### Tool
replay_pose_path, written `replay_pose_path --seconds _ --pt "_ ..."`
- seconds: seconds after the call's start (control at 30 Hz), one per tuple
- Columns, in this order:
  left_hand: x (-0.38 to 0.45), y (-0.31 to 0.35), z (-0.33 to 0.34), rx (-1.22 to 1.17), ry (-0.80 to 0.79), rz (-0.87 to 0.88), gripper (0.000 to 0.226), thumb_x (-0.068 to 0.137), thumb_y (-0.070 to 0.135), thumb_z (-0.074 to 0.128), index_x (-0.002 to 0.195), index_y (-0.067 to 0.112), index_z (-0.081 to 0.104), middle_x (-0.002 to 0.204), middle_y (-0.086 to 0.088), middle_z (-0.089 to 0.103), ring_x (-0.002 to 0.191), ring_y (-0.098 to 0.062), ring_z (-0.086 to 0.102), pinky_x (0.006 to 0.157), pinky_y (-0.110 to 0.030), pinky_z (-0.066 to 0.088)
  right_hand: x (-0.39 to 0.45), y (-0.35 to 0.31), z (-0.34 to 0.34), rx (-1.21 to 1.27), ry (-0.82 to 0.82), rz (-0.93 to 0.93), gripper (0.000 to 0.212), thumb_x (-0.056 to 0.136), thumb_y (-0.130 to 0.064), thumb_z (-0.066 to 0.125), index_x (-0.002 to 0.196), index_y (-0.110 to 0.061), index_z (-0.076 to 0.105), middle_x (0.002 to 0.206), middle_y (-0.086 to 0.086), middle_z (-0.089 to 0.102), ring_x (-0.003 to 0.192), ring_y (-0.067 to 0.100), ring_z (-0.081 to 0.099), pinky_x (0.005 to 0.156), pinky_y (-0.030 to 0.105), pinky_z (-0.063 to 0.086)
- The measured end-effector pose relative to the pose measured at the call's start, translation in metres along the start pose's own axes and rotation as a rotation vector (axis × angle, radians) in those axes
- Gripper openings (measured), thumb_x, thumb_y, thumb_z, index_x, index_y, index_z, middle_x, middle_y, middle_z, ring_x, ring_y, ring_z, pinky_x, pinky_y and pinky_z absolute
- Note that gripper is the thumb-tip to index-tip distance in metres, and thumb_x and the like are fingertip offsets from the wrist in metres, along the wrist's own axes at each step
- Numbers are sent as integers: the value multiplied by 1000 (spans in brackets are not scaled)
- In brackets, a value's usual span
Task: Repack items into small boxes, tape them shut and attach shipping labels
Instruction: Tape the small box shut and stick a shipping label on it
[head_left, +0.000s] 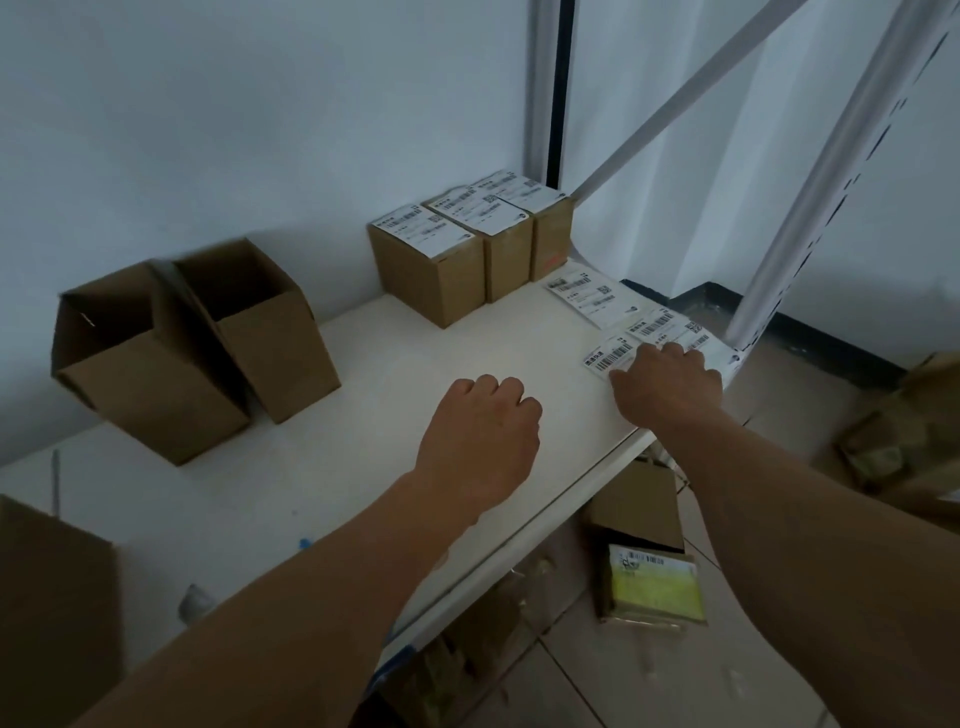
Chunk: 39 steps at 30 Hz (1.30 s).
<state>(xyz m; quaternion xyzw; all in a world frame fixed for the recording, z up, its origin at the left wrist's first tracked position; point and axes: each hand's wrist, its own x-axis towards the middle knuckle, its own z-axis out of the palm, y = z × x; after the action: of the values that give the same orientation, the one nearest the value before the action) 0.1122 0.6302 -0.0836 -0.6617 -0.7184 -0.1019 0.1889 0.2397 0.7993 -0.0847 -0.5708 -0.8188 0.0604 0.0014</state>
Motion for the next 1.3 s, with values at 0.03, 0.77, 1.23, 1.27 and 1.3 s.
replay_pose_path --seconds 0.03,0.77,1.23,1.27,1.3 --pt "1 0 1 -4 -7 -9 15 79 20 70 66 15 65 66 -2 58 57 -20 53 59 -32 44 1 0 2 16 -5 2 51 98 -47 38 137 -15 46 138 11 45 129 31 39 103 46 34" --pt "-5 15 -10 -51 -210 -230 34 103 36 35 115 20 63 111 2 61 96 -17 57 84 -31 44 -7 9 -4 495 13 177 14 93 -20 52 96 -7 56 120 16 59 97 28 57 81 37 49" --pt "-38 11 -35 -49 -317 -333 36 104 39 32 118 21 60 114 3 60 97 -15 59 87 -33 50 -46 1 0 736 22 309 31 95 -9 50 123 2 44 118 18 60 99 30 58 68 33 41" --pt "-38 11 -37 -54 -321 -342 36 104 39 32 118 21 60 114 3 60 97 -15 59 87 -33 49 -48 -1 -1 756 33 302 31 95 -10 50 123 2 44 117 17 61 96 29 58 68 33 41" --pt "-39 10 -39 -61 -320 -352 36 104 39 33 117 21 60 114 3 60 97 -15 59 87 -33 49 -50 -4 -3 788 55 295 31 95 -11 50 123 1 44 116 17 61 95 29 59 68 33 43"
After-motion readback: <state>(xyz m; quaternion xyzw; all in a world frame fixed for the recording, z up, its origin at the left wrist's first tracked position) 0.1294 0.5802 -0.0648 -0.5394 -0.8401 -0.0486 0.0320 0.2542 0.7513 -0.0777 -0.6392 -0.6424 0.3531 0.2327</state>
